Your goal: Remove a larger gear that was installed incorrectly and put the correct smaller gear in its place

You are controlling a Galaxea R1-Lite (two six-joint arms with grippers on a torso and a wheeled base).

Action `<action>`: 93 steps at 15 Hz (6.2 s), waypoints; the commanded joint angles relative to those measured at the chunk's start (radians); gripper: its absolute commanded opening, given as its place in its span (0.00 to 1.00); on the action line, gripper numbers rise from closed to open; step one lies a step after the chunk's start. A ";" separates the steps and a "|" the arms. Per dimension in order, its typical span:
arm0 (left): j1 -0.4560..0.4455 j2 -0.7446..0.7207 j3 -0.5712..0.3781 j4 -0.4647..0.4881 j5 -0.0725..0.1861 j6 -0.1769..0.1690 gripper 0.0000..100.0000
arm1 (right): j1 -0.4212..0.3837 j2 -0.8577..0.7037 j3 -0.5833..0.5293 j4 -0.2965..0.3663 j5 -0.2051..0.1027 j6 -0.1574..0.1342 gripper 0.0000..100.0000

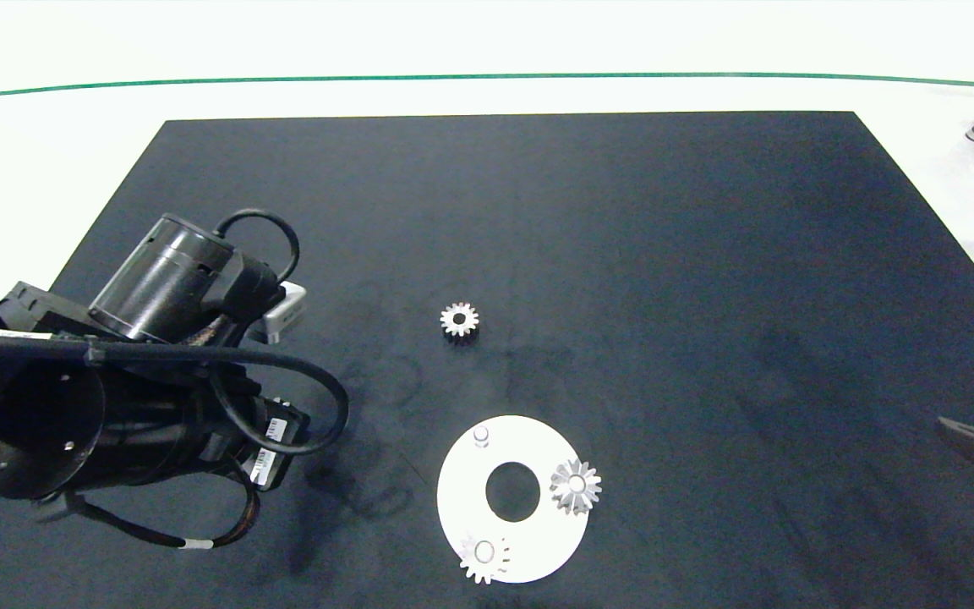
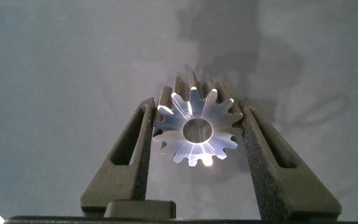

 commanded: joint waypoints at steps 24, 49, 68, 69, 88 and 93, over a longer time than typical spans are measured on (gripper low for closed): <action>0.045 -0.182 -0.043 -0.066 0.002 -0.036 1.00 | 0.049 0.358 -0.358 0.031 -0.018 -0.098 1.00; 0.426 -0.412 -0.080 -0.098 0.001 0.215 1.00 | 0.427 1.199 -1.370 0.688 -0.053 -0.263 1.00; 0.295 -0.476 -0.097 -0.021 0.002 0.194 1.00 | 0.534 1.153 -1.142 0.320 -0.122 -0.228 1.00; 0.295 -0.476 -0.097 -0.021 0.002 0.194 1.00 | 0.536 1.165 -1.157 0.321 -0.122 -0.228 1.00; 0.295 -0.481 -0.091 -0.020 0.002 0.206 1.00 | 0.548 1.340 -1.370 0.420 -0.160 -0.231 1.00; 0.295 -0.482 -0.089 -0.020 0.002 0.208 1.00 | 0.548 1.363 -1.370 0.309 -0.156 -0.227 1.00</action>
